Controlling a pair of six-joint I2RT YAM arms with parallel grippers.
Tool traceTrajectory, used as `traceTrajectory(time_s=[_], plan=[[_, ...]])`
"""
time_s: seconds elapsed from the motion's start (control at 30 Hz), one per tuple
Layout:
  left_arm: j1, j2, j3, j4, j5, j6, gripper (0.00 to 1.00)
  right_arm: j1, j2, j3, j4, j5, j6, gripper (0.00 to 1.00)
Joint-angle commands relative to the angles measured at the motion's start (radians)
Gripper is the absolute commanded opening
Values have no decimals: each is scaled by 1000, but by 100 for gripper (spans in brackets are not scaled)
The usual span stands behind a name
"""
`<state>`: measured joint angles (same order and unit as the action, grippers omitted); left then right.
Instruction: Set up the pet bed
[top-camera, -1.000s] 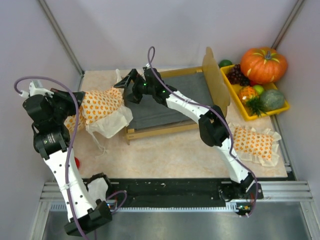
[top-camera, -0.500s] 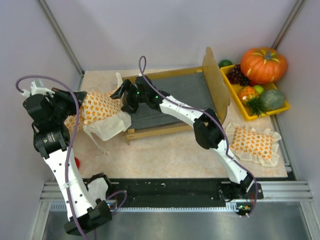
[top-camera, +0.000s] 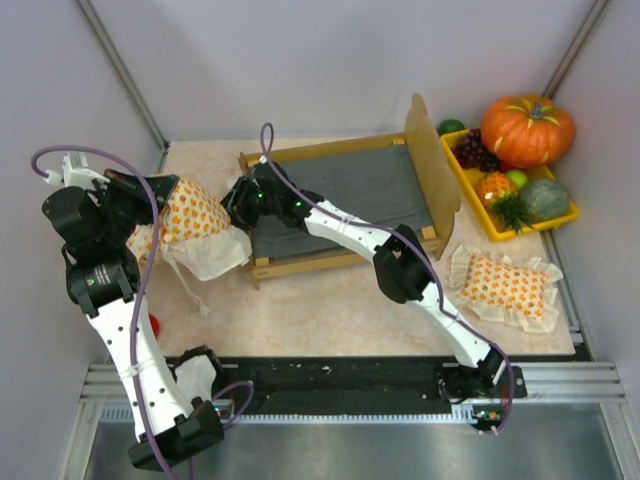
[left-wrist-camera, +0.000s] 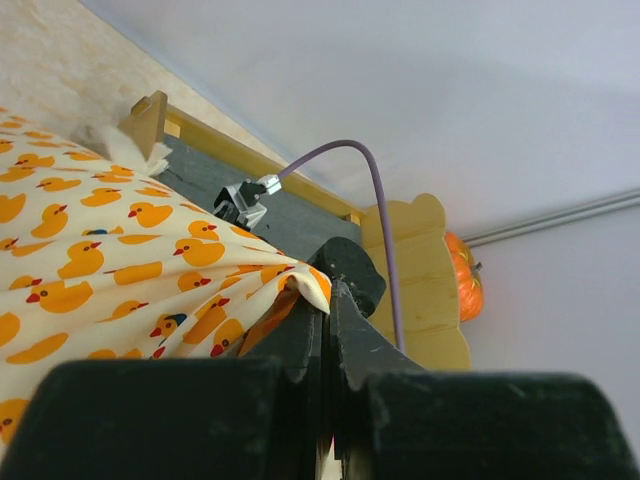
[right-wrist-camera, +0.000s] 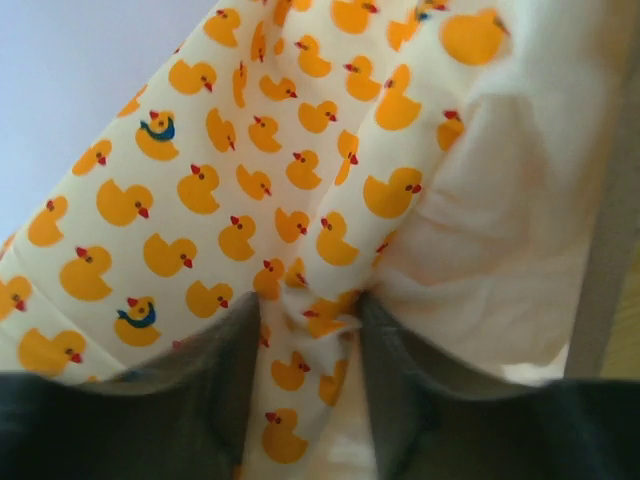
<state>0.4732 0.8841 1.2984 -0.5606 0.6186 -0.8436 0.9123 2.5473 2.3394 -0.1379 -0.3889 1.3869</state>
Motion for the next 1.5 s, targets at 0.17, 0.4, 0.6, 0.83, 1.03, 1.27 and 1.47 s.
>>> traceTrajectory(time_s=[0.17, 0.4, 0.6, 0.83, 1.03, 1.27, 1.47], plan=[[2, -16, 16, 125, 62, -9, 0, 14, 8, 47, 116, 12, -55, 0], [2, 45, 103, 215, 107, -11, 0, -50, -1, 183, 110, 33, -198, 0], [-2, 223, 359, 450, 260, -136, 0, -176, -109, 226, 132, 24, -327, 0], [-295, 389, 545, 544, 267, -91, 0, -314, -453, -101, 168, 74, -541, 0], [-545, 487, 506, 579, 263, -2, 0, -411, -757, -545, 230, 139, -692, 0], [-567, 217, -168, 576, 201, 19, 0, -389, -1262, -1373, 302, 203, -741, 0], [-604, -73, -603, 526, 138, -75, 32, -368, -1475, -1571, 62, 246, -779, 53]])
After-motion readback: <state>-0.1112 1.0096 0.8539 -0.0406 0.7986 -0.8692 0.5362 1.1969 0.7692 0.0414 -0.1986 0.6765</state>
